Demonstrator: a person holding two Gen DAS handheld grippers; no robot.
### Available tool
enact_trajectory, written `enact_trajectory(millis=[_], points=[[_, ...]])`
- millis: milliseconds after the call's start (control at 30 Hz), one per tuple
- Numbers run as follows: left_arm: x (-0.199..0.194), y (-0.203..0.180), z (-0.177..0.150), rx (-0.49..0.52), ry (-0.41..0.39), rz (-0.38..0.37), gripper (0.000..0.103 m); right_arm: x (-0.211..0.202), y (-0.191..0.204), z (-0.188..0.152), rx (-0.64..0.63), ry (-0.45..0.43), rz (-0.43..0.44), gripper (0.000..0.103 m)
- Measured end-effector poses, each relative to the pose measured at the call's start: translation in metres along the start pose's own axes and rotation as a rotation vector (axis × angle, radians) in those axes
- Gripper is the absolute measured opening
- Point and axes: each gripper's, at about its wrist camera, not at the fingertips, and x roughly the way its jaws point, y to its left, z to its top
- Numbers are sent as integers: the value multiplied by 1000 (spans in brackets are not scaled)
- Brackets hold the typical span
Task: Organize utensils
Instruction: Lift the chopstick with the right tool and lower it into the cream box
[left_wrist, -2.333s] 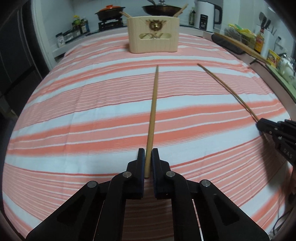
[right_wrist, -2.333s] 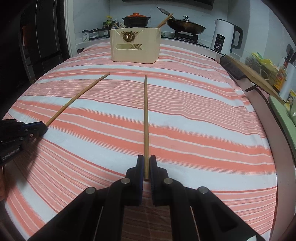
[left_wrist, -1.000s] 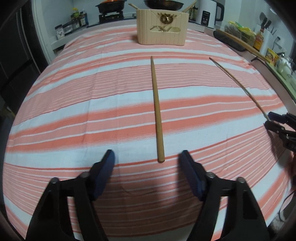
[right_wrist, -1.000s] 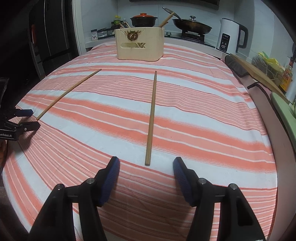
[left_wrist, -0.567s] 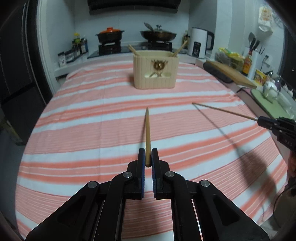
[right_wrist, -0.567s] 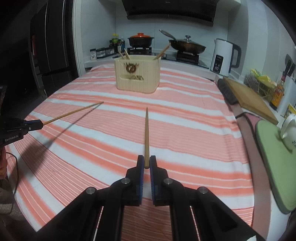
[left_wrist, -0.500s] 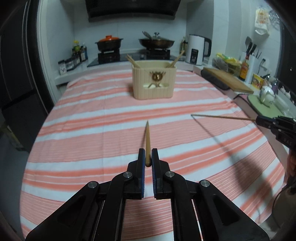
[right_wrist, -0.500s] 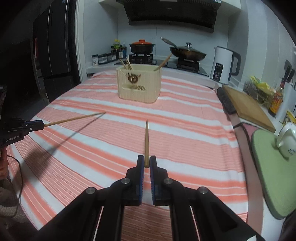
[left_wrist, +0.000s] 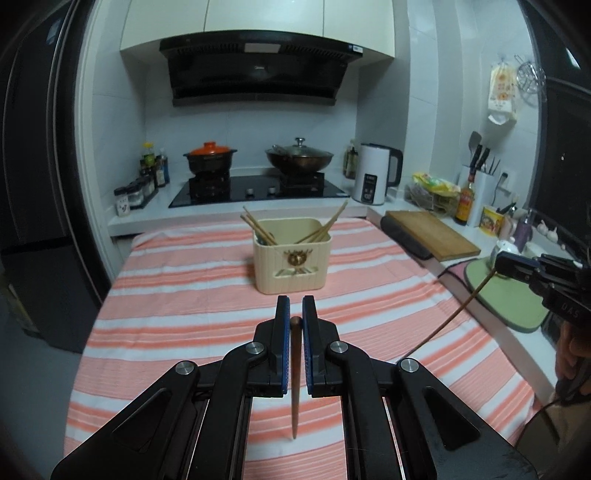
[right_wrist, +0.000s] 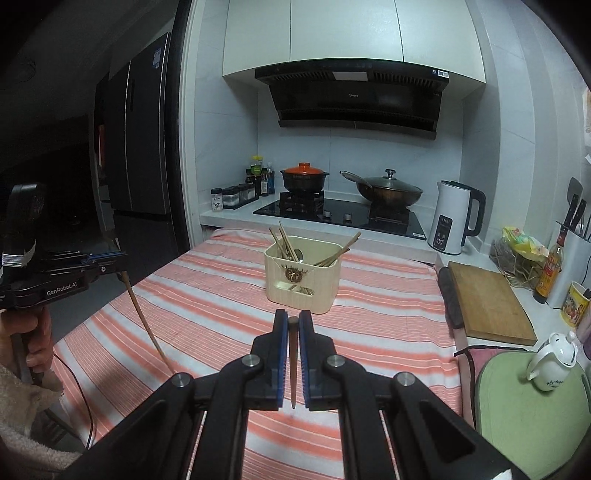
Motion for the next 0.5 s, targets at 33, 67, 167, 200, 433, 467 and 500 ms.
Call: enact_trajectory(millis=[33,67,167,200,433,467,500], points=[[-1,-1,2,-1,-1,-4,5,0,0,1,2,-1,5,6],[0,-2,3,0,0,-7,5,0,0,1,4,-1,9,6],[3,-4,8,-6,6,-20,5,3,-2,3,17,4,24,6],[5,-4,11,-12,11,-30,5,4,-3,3,20,6,27,6],[33,-2,32,-43,66,-77,5,17,-13,16,66,11,67,6],[38,-1,36,-52,76,-91,4,21,-15,19,74,11,73,6],[44,0,41,-58,82,-101,4,24,-17,22,80,8,79,6]])
